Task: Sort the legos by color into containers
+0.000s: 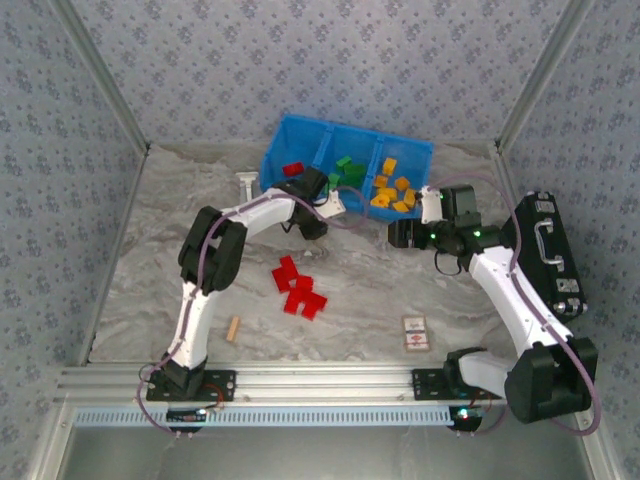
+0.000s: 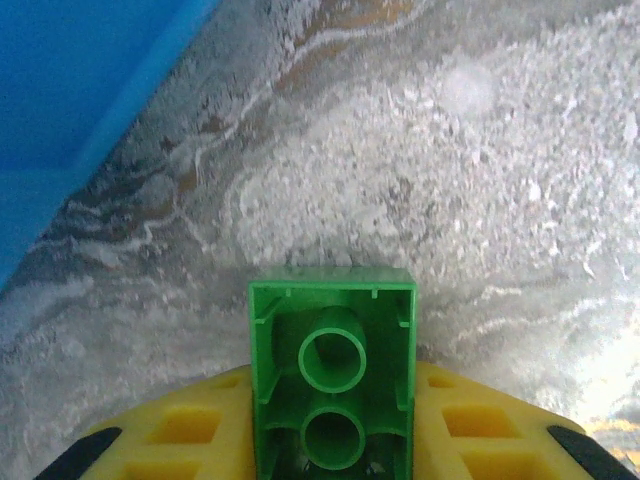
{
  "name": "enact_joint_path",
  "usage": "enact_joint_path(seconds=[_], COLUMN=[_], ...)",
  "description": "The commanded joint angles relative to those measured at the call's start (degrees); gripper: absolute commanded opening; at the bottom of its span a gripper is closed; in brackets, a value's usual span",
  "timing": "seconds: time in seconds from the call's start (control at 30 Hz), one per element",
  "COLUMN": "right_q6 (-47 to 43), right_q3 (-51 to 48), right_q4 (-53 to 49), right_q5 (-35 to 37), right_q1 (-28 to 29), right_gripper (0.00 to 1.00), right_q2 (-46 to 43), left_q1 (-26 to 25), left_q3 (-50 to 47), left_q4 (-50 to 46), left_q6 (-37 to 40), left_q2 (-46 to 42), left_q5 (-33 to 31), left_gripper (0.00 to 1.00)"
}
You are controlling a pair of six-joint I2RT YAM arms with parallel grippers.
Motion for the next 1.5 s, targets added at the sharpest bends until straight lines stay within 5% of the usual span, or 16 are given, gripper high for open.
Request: enact_joint_path(seconds=[0.0, 0.33, 0.6, 0.83, 1.23, 1.47], right_q6=[-0.9, -0.8, 0.0, 0.4, 1.1, 4.4], right_q3=[1.7, 1.3, 0.6, 0.5, -0.9, -0.8], right_q4=[-0.2, -0.4, 0.4, 0.9, 2.6, 11.4], right_q5=[0.2, -0.1, -1.1, -1.3, -1.3, 2.8], right_q1=[0.3, 0.4, 0.3, 0.2, 0.3, 1.5], right_gripper=[0.77, 0.77, 0.77, 0.77, 0.77, 0.79], right_q2=[0.5, 0.3, -0.5, -1.2, -1.5, 5.4], left_q1=[0.3, -0.9, -1.5, -1.8, -1.8, -0.9], left_q3=[-0.3, 7.7, 27.9, 44.1, 36.4, 26.2], left_q4=[-1.9, -0.1, -0.8, -4.8, -0.3, 2.0], left_q6=[-0.9, -2.7, -5.6, -8.2, -9.0, -9.6], left_q2=[-4.7, -7.1, 6.2, 19.0, 9.1, -5.5], left_q5=[0.3, 0.2, -2.6, -5.5, -6.8, -5.1], left_gripper=[0.23, 0.23, 0.25, 0.50, 0.75, 0.77])
